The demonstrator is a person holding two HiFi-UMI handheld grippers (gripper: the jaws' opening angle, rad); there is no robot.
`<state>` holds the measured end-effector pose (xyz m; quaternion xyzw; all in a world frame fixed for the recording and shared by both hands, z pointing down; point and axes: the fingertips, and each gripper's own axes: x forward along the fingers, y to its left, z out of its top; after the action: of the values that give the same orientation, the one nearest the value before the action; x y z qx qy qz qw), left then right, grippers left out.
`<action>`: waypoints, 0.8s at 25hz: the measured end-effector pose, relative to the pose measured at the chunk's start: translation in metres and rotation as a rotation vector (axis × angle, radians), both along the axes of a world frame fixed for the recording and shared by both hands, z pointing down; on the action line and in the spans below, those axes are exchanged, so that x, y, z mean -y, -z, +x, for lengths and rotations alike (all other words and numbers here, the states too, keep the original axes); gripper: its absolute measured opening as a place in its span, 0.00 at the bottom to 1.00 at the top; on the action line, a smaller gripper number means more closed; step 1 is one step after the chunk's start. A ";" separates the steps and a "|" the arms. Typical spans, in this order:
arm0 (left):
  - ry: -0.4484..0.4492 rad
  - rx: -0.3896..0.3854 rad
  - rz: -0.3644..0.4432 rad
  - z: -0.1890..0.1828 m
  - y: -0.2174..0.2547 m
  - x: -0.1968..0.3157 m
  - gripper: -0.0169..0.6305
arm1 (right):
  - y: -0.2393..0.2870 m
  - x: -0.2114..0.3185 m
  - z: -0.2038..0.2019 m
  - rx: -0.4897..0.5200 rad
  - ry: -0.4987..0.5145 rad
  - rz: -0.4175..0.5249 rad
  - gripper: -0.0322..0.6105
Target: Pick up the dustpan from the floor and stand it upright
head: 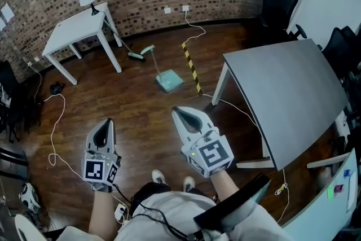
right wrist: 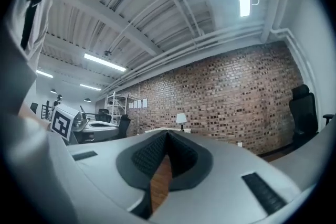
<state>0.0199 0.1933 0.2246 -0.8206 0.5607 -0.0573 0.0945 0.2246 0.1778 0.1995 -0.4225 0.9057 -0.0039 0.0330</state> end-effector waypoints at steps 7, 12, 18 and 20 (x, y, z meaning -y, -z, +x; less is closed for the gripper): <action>-0.037 0.042 0.004 0.006 0.003 -0.032 0.03 | 0.002 -0.041 -0.007 -0.039 -0.022 -0.014 0.03; -0.043 0.030 0.034 0.001 0.011 -0.039 0.03 | 0.014 -0.044 -0.017 -0.013 -0.010 0.052 0.03; -0.063 0.013 0.046 0.001 0.014 -0.041 0.03 | 0.024 -0.040 -0.025 0.015 -0.015 0.072 0.03; -0.069 0.014 0.050 -0.001 0.014 -0.040 0.03 | 0.027 -0.039 -0.029 0.018 -0.019 0.074 0.03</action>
<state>0.0193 0.2337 0.2101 -0.8365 0.5325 -0.0457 0.1209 0.1952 0.2163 0.1724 -0.4297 0.9008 0.0260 0.0567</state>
